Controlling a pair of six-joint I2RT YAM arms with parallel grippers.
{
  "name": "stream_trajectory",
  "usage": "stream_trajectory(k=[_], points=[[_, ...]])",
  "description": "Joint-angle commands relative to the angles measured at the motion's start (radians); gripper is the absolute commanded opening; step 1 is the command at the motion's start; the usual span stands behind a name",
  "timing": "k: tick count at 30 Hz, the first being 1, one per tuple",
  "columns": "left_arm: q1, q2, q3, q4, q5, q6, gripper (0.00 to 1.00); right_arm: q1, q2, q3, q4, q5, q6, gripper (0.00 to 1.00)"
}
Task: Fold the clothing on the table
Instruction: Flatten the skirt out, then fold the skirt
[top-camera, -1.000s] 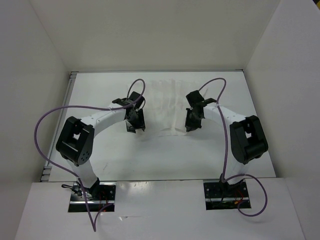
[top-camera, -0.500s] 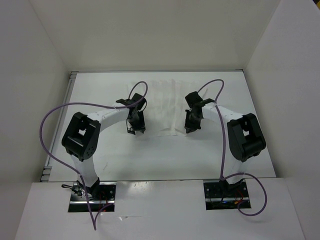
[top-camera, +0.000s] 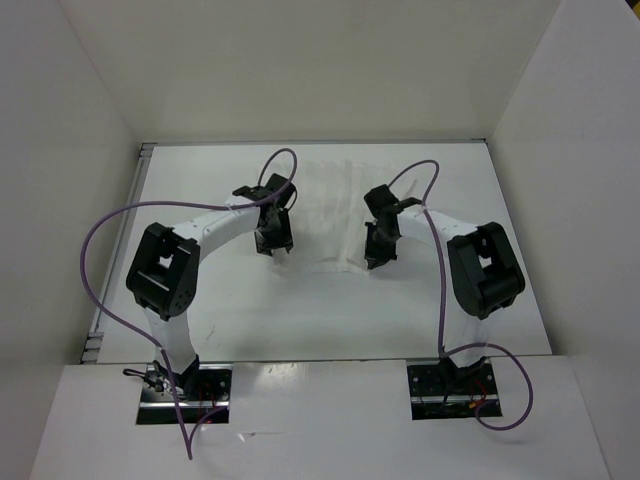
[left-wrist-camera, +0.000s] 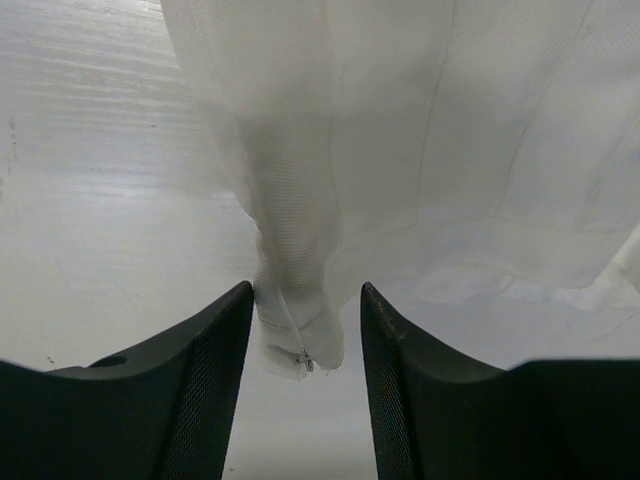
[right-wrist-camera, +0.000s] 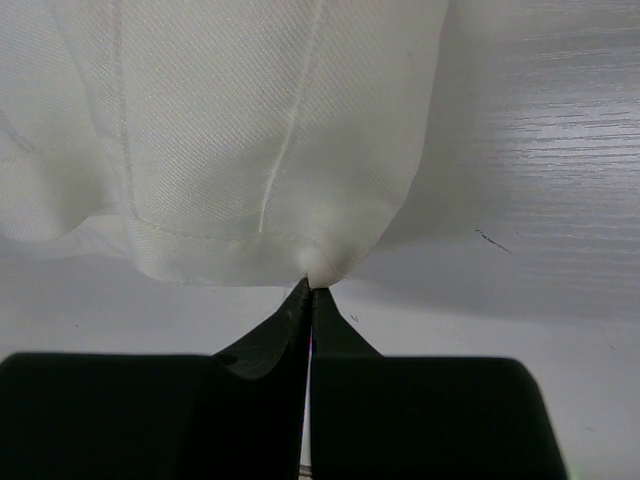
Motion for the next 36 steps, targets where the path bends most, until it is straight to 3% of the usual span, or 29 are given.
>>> stream_trajectory(k=[1,25,36], points=[[-0.012,-0.013,0.040,-0.056,-0.046,0.016,0.55,0.009,0.020,0.049,0.014,0.001,-0.013,0.00],[-0.045,-0.015,0.061,-0.117,-0.131,0.026,0.55,0.019,0.029,0.050,0.014,0.001,-0.022,0.00],[-0.045,-0.015,-0.006,-0.079,-0.113,0.016,0.52,0.028,0.029,0.040,0.005,0.001,-0.022,0.00]])
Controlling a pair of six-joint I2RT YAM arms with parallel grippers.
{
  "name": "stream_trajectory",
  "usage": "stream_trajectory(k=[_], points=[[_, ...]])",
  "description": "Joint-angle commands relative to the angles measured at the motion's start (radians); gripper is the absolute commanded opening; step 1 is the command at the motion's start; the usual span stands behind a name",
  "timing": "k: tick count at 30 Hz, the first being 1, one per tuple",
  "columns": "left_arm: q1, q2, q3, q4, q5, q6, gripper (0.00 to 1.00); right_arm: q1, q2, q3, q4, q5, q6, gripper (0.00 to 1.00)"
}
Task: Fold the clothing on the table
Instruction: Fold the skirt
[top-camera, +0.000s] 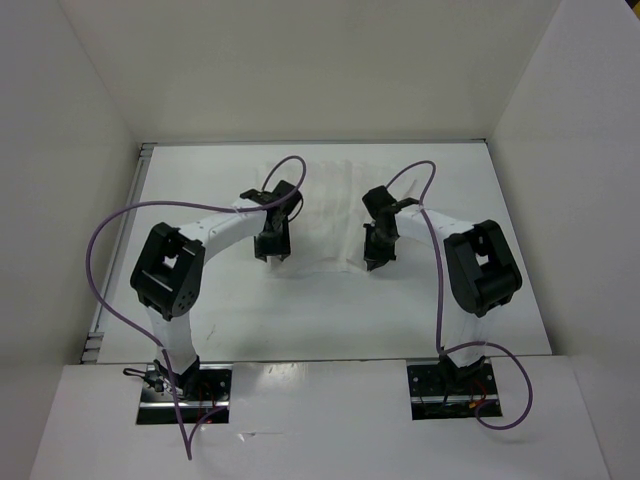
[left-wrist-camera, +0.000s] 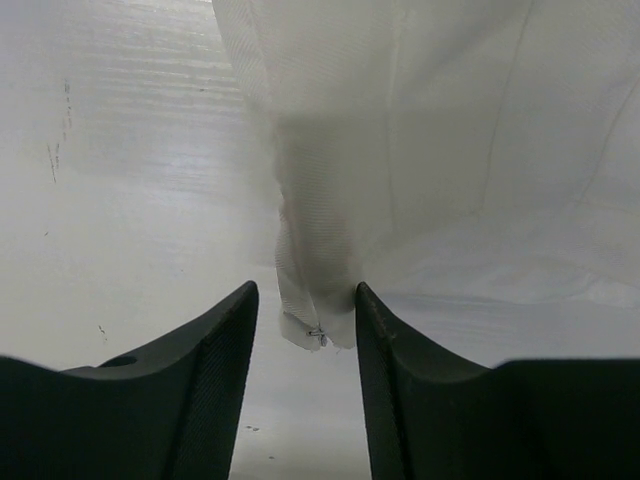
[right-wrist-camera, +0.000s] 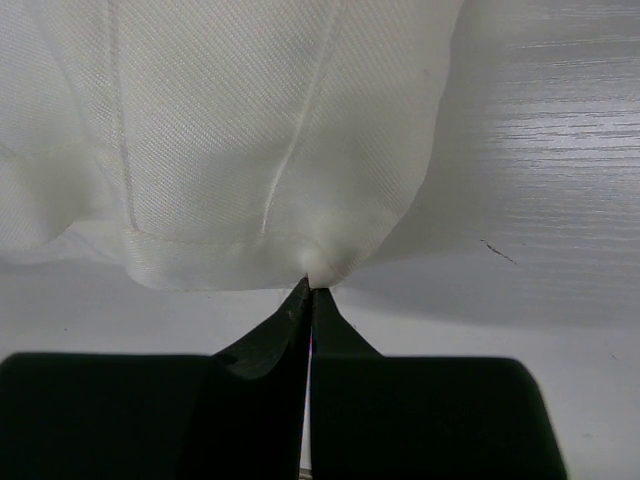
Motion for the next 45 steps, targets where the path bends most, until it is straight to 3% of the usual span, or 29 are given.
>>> stream_trajectory(k=[1,5,6,9,12,17,22,26,32,39,45], points=[[-0.002,-0.029,-0.023,0.008,-0.001,-0.005,0.50,0.023,0.003,0.023,0.005,0.004,-0.007,0.00],[0.018,-0.029,-0.044,0.041,0.037,-0.005,0.36,0.023,0.003,0.022,0.005,0.004,0.002,0.00],[0.018,-0.029,-0.053,0.056,0.046,0.004,0.23,0.023,0.003,0.022,0.005,0.004,0.002,0.00],[0.018,-0.029,-0.064,0.079,0.060,0.004,0.01,0.023,-0.006,0.022,0.005,0.004,0.002,0.00],[0.018,-0.029,-0.064,0.080,0.083,0.013,0.00,0.032,-0.006,0.022,0.005,0.004,0.002,0.00],[0.068,-0.184,-0.058,0.133,0.179,0.022,0.00,0.011,-0.073,0.051,-0.045,0.062,-0.020,0.00],[0.166,-0.310,-0.024,0.133,0.163,0.068,0.00,-0.127,-0.133,0.073,-0.084,0.091,-0.072,0.00],[0.215,-0.333,-0.110,0.153,0.184,0.068,0.00,-0.180,-0.158,0.073,-0.084,0.091,-0.084,0.00],[0.216,-0.342,-0.260,0.224,0.242,0.047,0.00,-0.192,-0.169,0.023,-0.084,0.059,-0.084,0.00],[0.216,-0.342,-0.305,0.258,0.360,0.056,0.00,-0.192,-0.199,-0.002,-0.082,-0.012,-0.075,0.00],[0.171,-0.443,-0.375,0.216,0.472,0.090,0.00,-0.183,-0.371,-0.036,-0.182,-0.012,-0.055,0.00]])
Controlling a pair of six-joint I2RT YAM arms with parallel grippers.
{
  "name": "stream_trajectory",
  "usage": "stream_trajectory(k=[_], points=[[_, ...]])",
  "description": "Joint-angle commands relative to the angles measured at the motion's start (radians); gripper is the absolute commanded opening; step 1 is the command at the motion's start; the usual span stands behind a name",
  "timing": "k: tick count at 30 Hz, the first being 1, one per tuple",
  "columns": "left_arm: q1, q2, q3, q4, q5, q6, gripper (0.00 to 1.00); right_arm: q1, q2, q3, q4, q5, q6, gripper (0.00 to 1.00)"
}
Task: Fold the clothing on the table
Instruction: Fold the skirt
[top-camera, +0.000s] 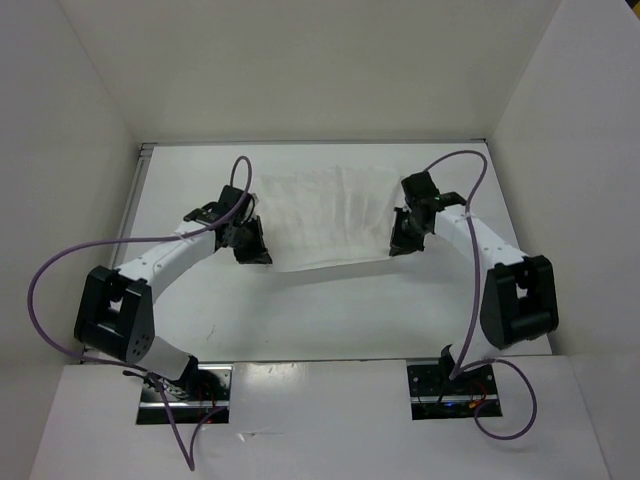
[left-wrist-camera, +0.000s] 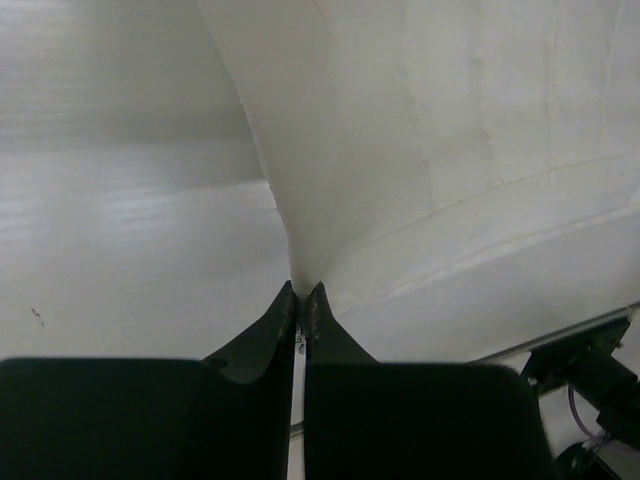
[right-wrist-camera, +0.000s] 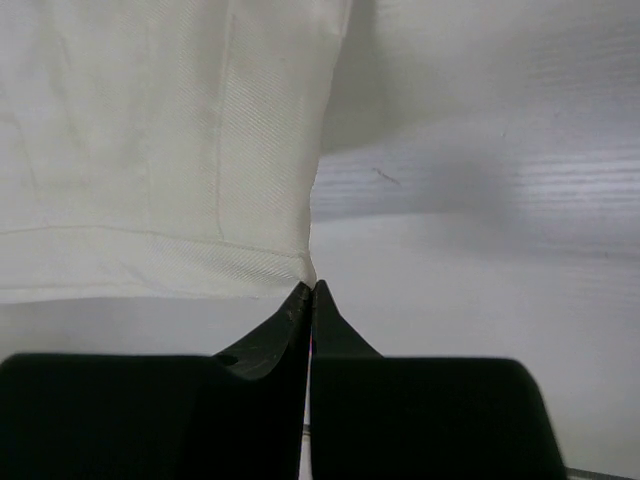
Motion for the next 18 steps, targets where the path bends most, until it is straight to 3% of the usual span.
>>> stream_trajectory(k=[1,6,11,16,18], points=[[-0.015,-0.136,-0.063,-0.044,0.106,0.033,0.00,-0.008,-0.197,-0.022,-0.111,0.030,0.012,0.00],[-0.025,-0.285,-0.172,-0.104,0.127,-0.003,0.00,0.025,-0.363,-0.049,-0.186,0.021,0.051,0.00],[-0.025,-0.183,-0.147,-0.023,0.117,0.007,0.00,0.025,-0.276,-0.070,-0.113,-0.020,0.051,0.00],[0.015,0.197,0.222,0.011,0.073,0.121,0.00,0.013,-0.014,0.145,0.007,0.058,0.019,0.00],[0.052,0.361,0.495,-0.039,0.099,0.157,0.00,-0.001,0.129,0.341,0.007,0.089,-0.006,0.00]])
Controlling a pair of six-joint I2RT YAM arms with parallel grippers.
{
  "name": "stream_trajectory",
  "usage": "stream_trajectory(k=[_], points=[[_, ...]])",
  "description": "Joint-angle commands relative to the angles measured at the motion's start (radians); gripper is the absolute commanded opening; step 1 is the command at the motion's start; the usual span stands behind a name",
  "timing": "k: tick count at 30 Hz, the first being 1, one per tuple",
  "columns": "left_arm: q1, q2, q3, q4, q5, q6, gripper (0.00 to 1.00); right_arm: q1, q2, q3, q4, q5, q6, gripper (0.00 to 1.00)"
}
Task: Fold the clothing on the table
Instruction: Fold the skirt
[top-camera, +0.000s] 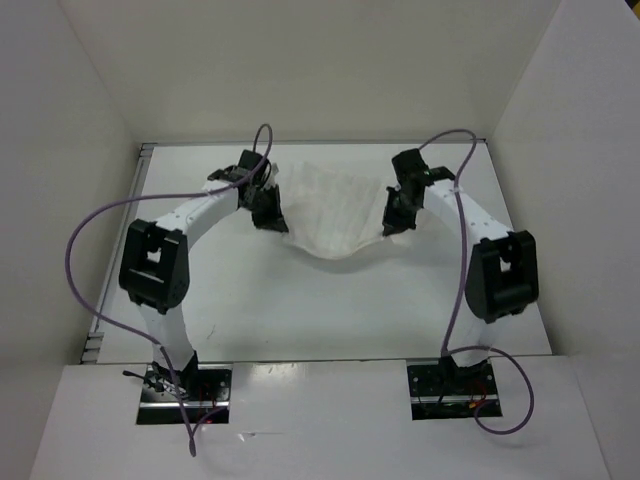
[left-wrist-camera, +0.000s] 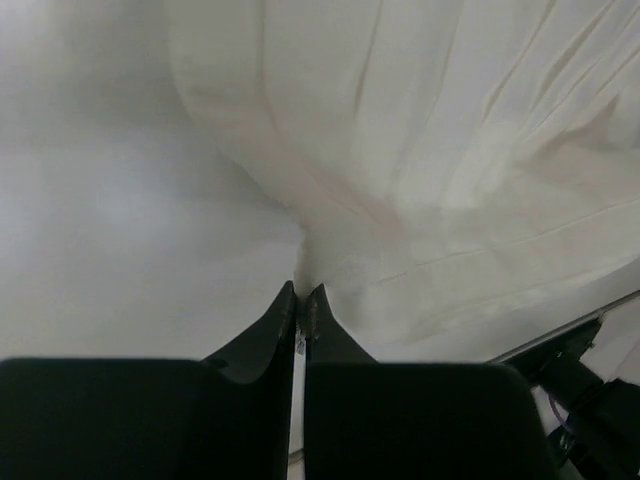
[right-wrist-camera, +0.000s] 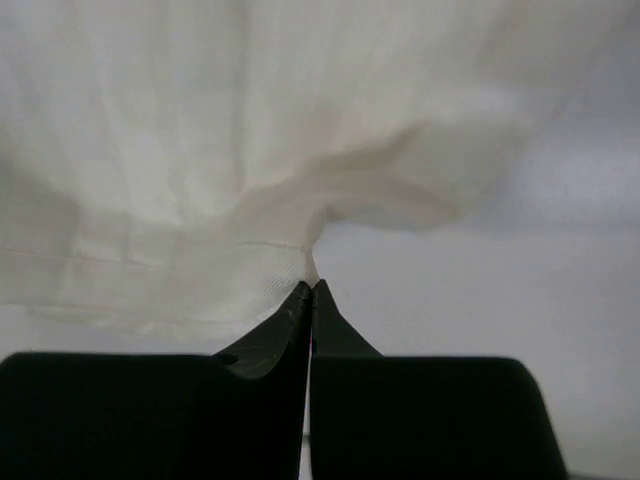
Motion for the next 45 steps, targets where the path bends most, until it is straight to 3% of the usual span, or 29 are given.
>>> stream_trajectory(k=[1,4,7,11,13,16,19,21,23,28,32,36,40,43,45], points=[[0.061,0.169,0.339,0.017,-0.004,0.084,0.00,-0.042,0.117,0.341,0.087,0.079,-0.045,0.00],[0.112,0.351,0.759,-0.090,0.037,0.096,0.00,-0.071,0.211,0.631,0.042,0.134,-0.054,0.00],[0.146,0.393,1.105,-0.167,0.103,0.107,0.00,-0.091,0.237,0.883,-0.002,0.216,-0.077,0.00],[0.181,0.381,1.356,-0.283,0.112,0.143,0.00,-0.091,0.182,1.007,-0.038,0.358,-0.117,0.00],[0.192,0.326,1.357,-0.293,0.112,0.169,0.00,-0.091,0.087,0.920,0.007,0.378,-0.117,0.00],[0.192,0.223,1.231,-0.279,0.134,0.182,0.00,-0.091,-0.058,0.751,0.100,0.303,-0.128,0.00],[0.192,0.066,1.017,-0.193,0.194,0.191,0.00,-0.082,-0.177,0.605,0.114,0.226,-0.152,0.00],[0.222,-0.095,0.794,-0.080,0.279,0.164,0.00,-0.068,-0.301,0.538,0.142,0.182,-0.196,0.00],[0.259,-0.230,0.669,-0.037,0.374,0.153,0.00,-0.036,-0.387,0.450,0.171,0.154,-0.221,0.00],[0.282,-0.481,0.401,-0.047,0.585,0.162,0.00,0.009,-0.617,0.373,0.096,0.064,-0.243,0.00],[0.291,-0.709,0.222,0.000,0.590,0.062,0.00,0.009,-0.723,0.307,0.041,-0.021,-0.203,0.00],[0.291,-0.668,0.070,0.028,0.501,0.041,0.00,0.009,-0.702,0.183,0.088,-0.038,-0.189,0.00],[0.291,-0.395,0.053,0.112,0.473,0.041,0.00,-0.002,-0.489,0.132,0.198,-0.038,-0.200,0.00],[0.291,-0.142,0.250,0.089,0.456,0.085,0.00,-0.040,-0.326,0.244,0.222,0.003,-0.223,0.00],[0.291,0.029,0.500,0.025,0.456,0.116,0.00,-0.059,-0.162,0.406,0.194,0.025,-0.211,0.00]])
